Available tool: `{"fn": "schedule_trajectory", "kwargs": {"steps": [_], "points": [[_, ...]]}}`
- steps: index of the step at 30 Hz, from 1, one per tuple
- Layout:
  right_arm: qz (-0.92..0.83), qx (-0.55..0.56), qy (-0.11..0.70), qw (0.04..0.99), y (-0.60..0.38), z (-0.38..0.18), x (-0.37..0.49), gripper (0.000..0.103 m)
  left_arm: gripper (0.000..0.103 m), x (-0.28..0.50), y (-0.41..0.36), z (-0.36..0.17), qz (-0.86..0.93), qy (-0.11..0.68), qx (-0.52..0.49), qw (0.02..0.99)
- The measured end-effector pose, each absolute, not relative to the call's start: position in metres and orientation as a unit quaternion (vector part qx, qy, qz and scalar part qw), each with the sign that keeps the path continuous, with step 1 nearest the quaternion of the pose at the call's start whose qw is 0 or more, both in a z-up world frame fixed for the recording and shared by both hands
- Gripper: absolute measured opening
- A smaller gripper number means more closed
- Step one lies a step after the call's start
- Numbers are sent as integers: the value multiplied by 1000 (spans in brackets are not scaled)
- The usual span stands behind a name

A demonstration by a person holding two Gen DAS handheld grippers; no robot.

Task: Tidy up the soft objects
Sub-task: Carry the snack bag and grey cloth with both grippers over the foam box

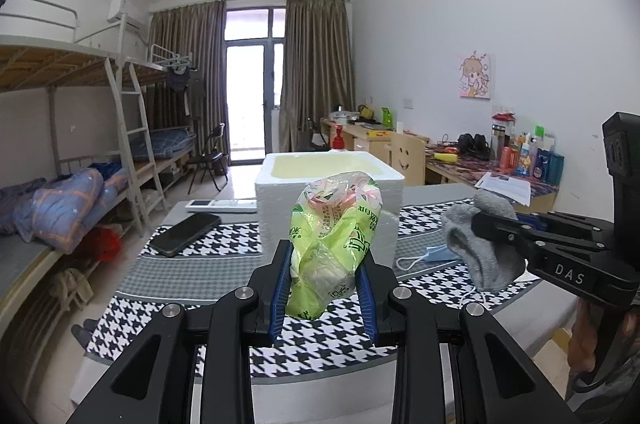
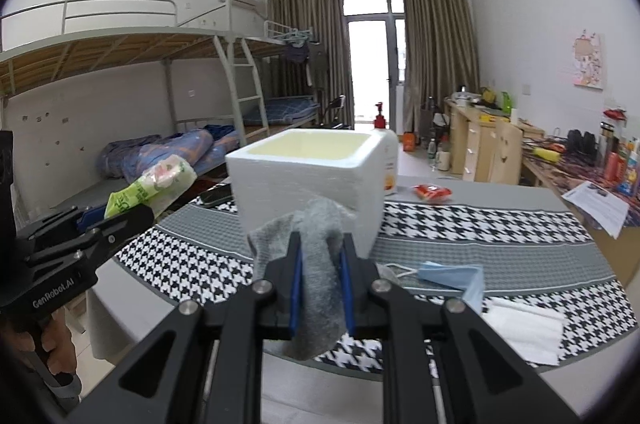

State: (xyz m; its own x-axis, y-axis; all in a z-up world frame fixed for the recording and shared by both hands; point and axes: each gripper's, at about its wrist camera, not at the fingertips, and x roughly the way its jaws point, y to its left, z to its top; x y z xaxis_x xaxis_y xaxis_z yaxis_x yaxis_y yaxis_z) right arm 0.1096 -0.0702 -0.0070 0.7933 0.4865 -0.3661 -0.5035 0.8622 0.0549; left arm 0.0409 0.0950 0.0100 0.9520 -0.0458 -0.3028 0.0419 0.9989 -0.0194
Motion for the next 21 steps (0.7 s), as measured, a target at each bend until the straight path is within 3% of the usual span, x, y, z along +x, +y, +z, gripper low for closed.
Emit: {"fn": "schedule_trajectory", "kwargs": {"steps": [21], "points": [[250,-1,147,957,-50,4,118,20,32,57,104,6,-23,153,-19,988]]}}
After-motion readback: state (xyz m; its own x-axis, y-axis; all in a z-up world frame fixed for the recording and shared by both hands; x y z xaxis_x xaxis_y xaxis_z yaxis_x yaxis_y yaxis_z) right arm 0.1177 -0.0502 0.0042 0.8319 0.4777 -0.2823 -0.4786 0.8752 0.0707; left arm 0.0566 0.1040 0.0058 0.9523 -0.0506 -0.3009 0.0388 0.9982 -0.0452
